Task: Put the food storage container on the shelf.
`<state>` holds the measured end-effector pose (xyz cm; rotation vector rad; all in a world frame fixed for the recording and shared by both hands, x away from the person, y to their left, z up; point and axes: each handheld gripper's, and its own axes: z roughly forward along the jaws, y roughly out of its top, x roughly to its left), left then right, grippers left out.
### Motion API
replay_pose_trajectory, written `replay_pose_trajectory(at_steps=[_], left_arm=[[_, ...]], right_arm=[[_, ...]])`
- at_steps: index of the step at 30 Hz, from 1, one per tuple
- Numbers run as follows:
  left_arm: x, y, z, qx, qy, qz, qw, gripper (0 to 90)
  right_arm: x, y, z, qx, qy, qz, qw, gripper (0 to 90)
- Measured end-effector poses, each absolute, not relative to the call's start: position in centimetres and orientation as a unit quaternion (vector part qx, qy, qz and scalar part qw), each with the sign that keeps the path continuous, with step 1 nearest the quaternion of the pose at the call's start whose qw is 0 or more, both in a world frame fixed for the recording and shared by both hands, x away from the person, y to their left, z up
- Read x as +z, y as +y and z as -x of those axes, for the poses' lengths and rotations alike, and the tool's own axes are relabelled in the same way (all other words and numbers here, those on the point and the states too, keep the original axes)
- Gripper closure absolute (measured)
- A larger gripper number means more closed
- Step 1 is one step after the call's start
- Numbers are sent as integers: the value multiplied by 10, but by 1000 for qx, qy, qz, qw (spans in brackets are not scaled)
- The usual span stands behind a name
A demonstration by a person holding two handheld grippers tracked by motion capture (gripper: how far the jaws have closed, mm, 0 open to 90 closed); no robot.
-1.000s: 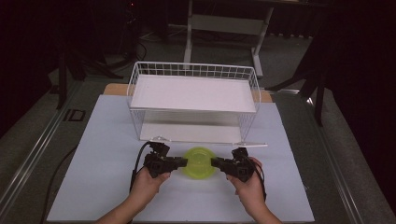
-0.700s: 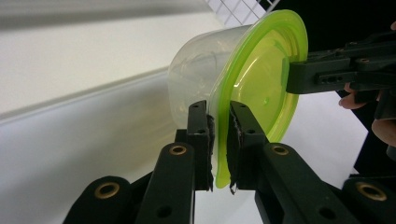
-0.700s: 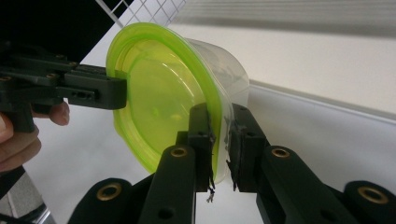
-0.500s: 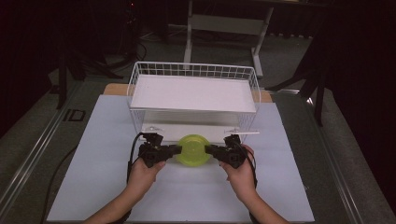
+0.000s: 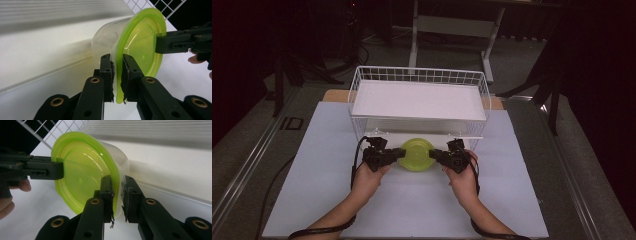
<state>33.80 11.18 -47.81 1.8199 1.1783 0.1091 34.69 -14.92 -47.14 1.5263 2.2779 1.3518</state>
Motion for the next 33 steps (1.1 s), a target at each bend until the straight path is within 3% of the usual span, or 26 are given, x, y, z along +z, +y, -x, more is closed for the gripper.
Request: replay_pose_trajectory(at_steps=[33], left_arm=[[-500,107,-368,67,468,-729,495,780]], right_arm=[[-488,-151,-372,456,729,-503,83,775]])
